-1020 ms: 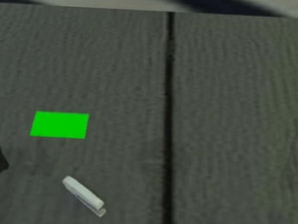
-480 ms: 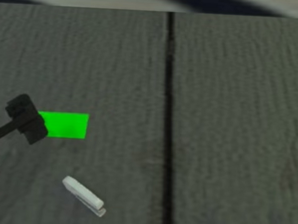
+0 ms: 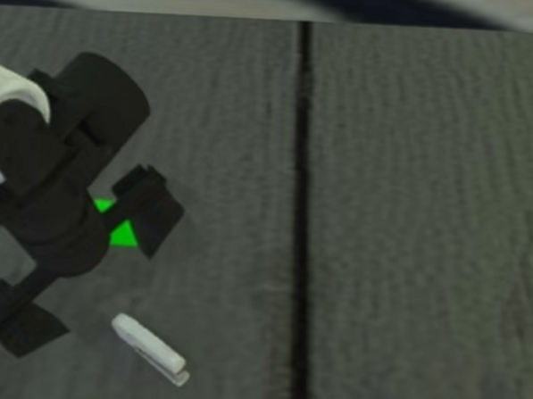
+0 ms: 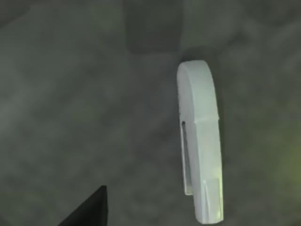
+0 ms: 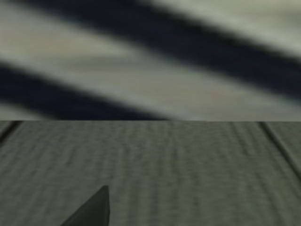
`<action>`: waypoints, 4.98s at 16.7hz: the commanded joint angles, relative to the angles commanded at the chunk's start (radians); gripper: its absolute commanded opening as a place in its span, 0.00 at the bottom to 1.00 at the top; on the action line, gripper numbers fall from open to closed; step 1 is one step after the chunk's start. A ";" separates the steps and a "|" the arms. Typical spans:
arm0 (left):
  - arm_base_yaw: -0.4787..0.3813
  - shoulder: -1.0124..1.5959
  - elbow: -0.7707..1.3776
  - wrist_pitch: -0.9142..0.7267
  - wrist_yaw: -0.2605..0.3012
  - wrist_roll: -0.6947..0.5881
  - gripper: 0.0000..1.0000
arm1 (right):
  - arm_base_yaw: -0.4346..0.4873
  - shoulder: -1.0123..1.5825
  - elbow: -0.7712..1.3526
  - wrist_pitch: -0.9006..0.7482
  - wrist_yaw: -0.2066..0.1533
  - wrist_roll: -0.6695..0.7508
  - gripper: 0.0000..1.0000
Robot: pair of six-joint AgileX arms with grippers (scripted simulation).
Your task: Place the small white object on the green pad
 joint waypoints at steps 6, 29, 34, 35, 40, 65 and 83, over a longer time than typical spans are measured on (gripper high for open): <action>-0.076 0.185 0.154 -0.129 -0.002 -0.190 1.00 | 0.000 0.000 0.000 0.000 0.000 0.000 1.00; -0.073 0.338 -0.109 0.287 -0.002 -0.184 0.85 | 0.000 0.000 0.000 0.000 0.000 0.000 1.00; -0.073 0.338 -0.109 0.287 -0.002 -0.184 0.47 | 0.000 0.000 0.000 0.000 0.000 0.000 1.00; -0.073 0.338 -0.109 0.287 -0.002 -0.184 0.40 | 0.000 0.000 0.000 0.000 0.000 0.000 1.00; -0.073 0.338 -0.109 0.287 -0.002 -0.184 0.02 | 0.000 0.000 0.000 0.000 0.000 0.000 1.00; -0.061 0.188 0.151 -0.127 -0.002 -0.188 0.00 | 0.000 0.000 0.000 0.000 0.000 0.000 1.00; 0.331 0.624 0.708 -0.244 0.001 -0.407 0.00 | 0.000 0.000 0.000 0.000 0.000 0.000 1.00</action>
